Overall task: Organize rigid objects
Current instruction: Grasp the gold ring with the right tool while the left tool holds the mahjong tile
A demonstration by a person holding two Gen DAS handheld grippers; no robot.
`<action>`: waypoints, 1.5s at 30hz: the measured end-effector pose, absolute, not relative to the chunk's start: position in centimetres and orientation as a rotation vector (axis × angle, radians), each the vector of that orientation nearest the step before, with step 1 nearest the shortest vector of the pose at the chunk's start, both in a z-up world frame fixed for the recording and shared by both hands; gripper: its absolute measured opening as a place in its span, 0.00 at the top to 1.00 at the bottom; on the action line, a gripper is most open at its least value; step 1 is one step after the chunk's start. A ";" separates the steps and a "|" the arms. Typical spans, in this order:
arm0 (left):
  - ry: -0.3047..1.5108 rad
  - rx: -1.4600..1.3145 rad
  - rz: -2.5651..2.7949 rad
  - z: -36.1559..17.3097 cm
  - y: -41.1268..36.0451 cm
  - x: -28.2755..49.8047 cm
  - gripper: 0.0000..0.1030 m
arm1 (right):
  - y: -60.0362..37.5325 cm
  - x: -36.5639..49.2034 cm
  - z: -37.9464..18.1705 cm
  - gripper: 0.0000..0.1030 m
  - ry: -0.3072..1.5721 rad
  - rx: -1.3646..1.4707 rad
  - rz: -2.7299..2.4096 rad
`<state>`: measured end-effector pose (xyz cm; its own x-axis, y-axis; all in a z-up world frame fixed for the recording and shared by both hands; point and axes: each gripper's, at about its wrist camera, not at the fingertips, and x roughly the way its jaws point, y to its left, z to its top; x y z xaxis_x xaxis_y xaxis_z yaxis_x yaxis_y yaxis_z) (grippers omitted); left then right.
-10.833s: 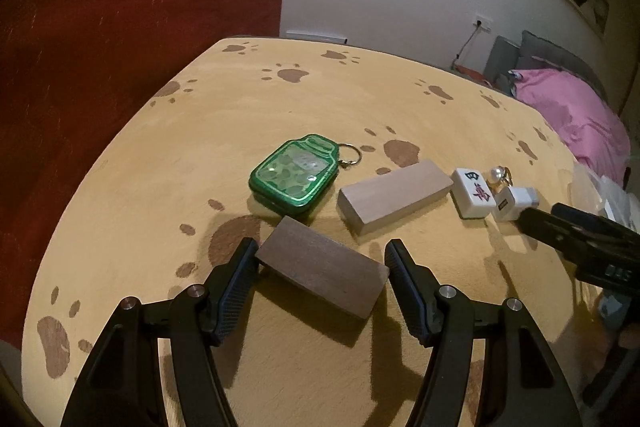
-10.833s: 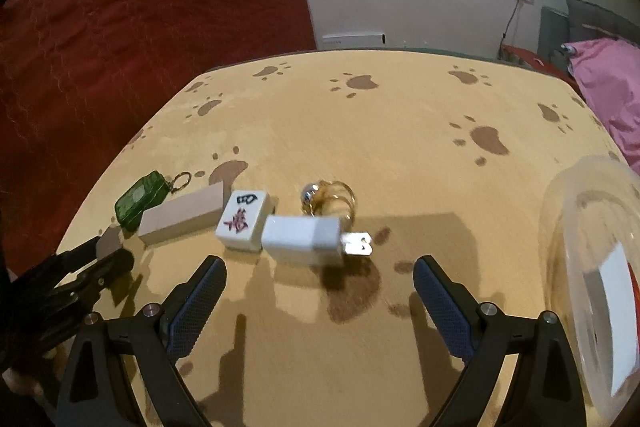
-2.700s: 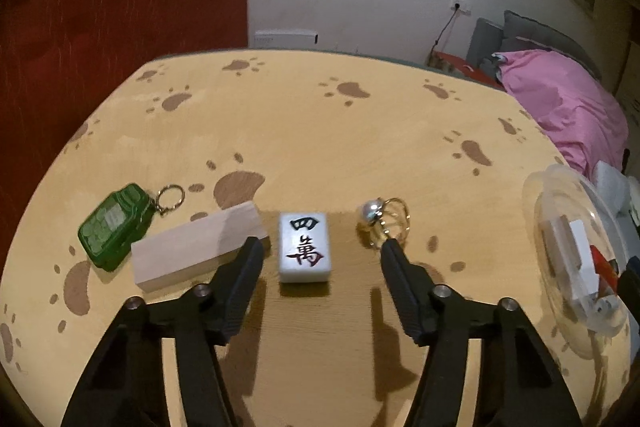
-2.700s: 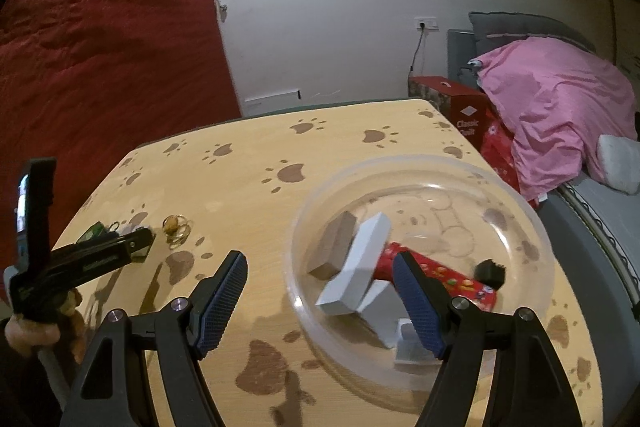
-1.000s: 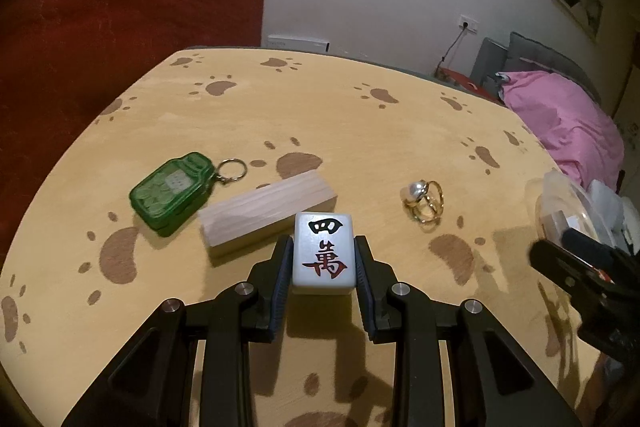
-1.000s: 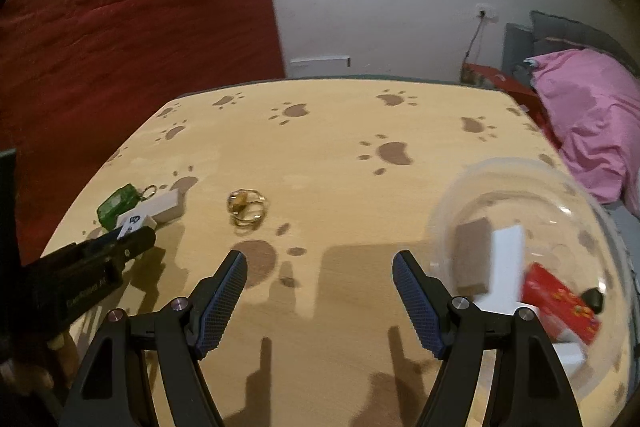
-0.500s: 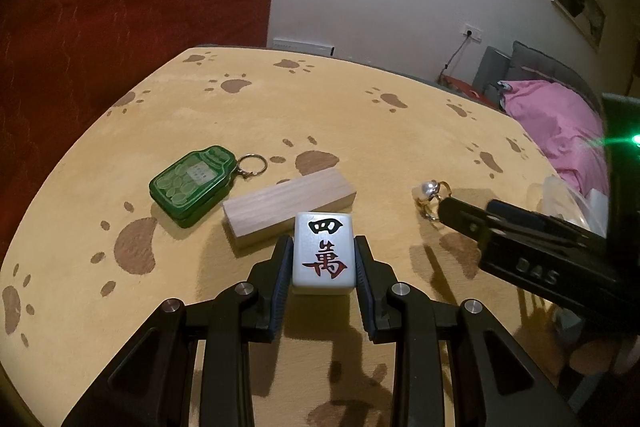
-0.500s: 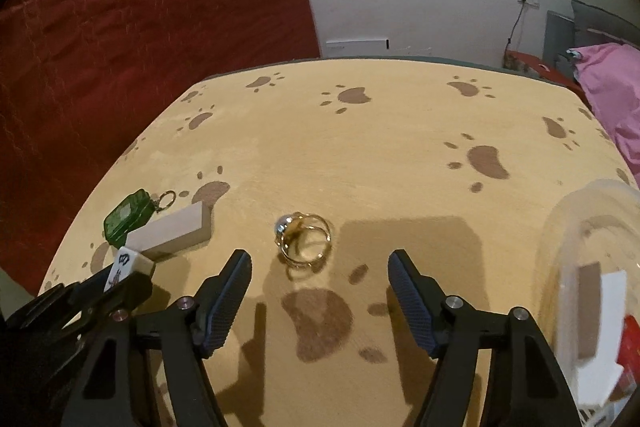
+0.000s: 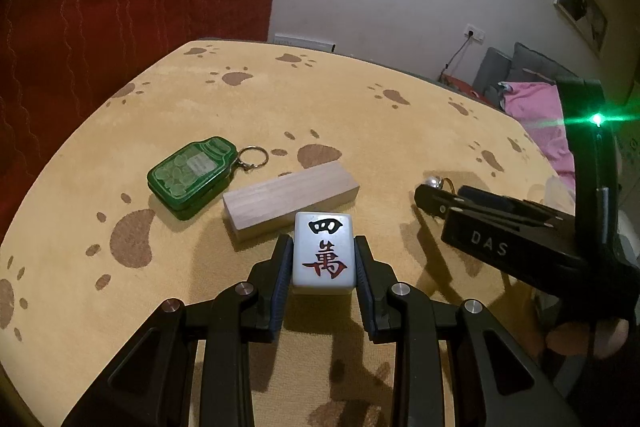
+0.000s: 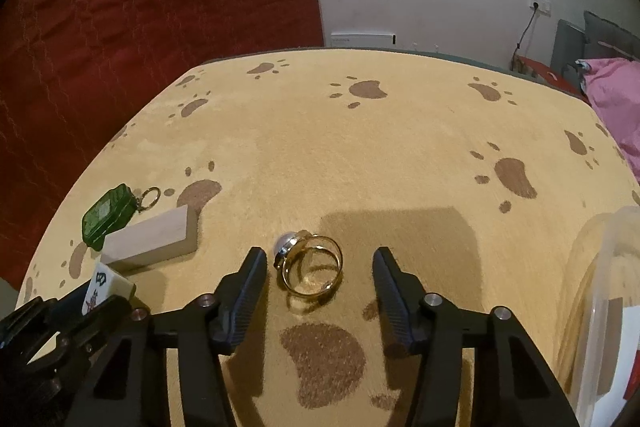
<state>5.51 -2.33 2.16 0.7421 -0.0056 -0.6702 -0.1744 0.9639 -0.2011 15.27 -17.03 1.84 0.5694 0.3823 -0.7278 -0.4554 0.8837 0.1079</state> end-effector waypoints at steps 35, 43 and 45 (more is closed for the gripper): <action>0.748 -0.242 0.084 2.3 -2.9 5.8 0.70 | -23.6 11.0 4.6 0.64 0.756 0.025 0.425; 0.740 -0.215 0.071 3.1 -3.8 5.8 0.70 | -26.7 10.0 5.3 0.64 0.732 0.061 0.381; 0.739 -0.209 0.068 3.2 -4.1 5.6 0.70 | -27.6 9.7 5.5 0.64 0.724 0.075 0.371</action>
<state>5.63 -4.11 3.24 0.7382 -0.0120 -0.6745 -0.1350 0.9770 -0.1651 9.68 -27.61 5.49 0.6871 0.3567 -0.6330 -0.3056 0.9323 0.1936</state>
